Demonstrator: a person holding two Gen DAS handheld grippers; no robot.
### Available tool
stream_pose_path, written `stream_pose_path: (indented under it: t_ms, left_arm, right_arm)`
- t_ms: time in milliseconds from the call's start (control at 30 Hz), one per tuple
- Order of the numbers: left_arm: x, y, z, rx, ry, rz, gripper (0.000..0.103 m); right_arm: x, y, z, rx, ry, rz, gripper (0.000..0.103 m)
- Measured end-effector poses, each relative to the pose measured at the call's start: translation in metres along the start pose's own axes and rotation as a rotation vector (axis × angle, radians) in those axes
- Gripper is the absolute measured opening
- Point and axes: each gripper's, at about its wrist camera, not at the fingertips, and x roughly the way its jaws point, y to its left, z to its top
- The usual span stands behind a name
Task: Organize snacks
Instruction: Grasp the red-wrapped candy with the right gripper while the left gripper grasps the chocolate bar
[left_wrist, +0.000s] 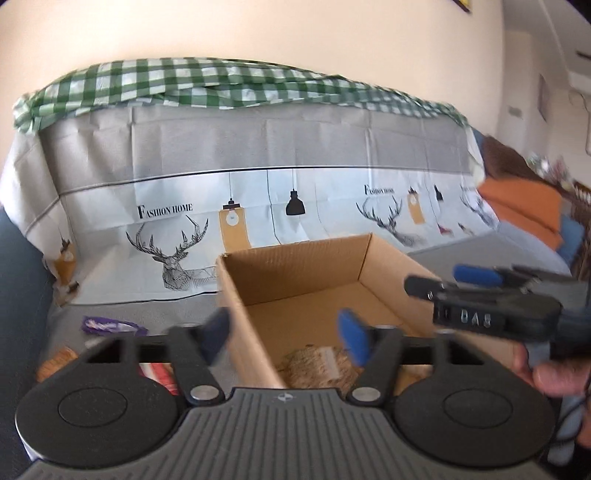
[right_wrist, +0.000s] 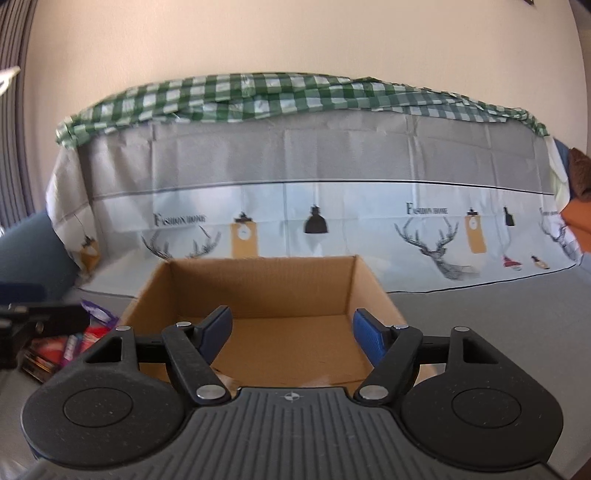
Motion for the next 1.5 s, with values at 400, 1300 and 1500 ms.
stream_pose_path:
  t_ms: [400, 1300, 1500]
  left_arm:
    - [-0.021, 0.090, -0.011, -0.247, -0.005, 0.127, 0.037]
    - [0.012, 0.223, -0.070, -0.683, 0.240, 0.238, 0.039]
    - [0.026, 0.232, -0.080, -0.702, 0.303, 0.249, 0.049]
  right_arm:
    - [0.003, 0.070, -0.001, 0.092, 0.027, 0.146, 0.030]
    - [0.067, 0.232, -0.058, -0.145, 0.209, 0.352, 0.021]
    - [0.098, 0.240, -0.086, -0.172, 0.307, 0.270, 0.033]
